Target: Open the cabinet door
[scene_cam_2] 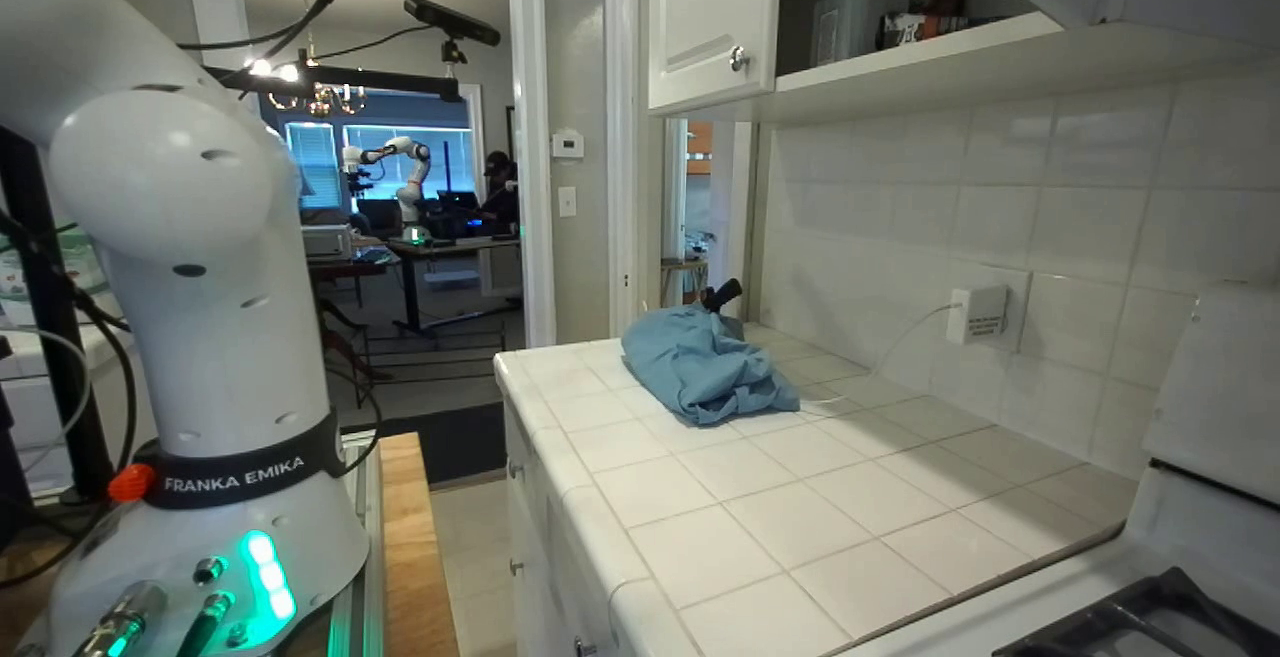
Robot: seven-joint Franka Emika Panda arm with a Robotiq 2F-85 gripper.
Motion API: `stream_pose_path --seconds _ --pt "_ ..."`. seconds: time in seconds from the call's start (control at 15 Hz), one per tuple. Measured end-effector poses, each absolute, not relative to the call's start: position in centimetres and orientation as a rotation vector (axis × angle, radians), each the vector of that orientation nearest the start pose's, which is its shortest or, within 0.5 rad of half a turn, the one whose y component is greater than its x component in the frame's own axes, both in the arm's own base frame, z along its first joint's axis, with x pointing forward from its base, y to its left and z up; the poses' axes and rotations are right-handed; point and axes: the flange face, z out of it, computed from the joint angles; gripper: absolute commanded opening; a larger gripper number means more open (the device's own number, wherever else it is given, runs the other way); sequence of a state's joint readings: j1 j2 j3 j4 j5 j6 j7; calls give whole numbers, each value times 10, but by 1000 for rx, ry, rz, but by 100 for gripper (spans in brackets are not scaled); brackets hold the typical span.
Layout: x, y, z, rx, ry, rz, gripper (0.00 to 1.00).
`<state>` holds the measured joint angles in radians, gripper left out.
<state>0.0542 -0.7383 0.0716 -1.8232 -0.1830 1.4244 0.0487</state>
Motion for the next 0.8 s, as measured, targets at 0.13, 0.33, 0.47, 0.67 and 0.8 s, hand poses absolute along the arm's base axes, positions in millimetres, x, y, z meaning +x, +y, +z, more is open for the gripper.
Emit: stream_pose_path --seconds 0.13,0.33,0.47,0.67,0.8 --pt "269 29 809 -3272 -10 -649 100" --pt "271 27 813 -3262 4 -703 100" --pt "273 25 812 -3262 11 -708 100" --pt "273 25 812 -3262 13 -709 100" --pt "273 25 812 -3262 13 -709 100"
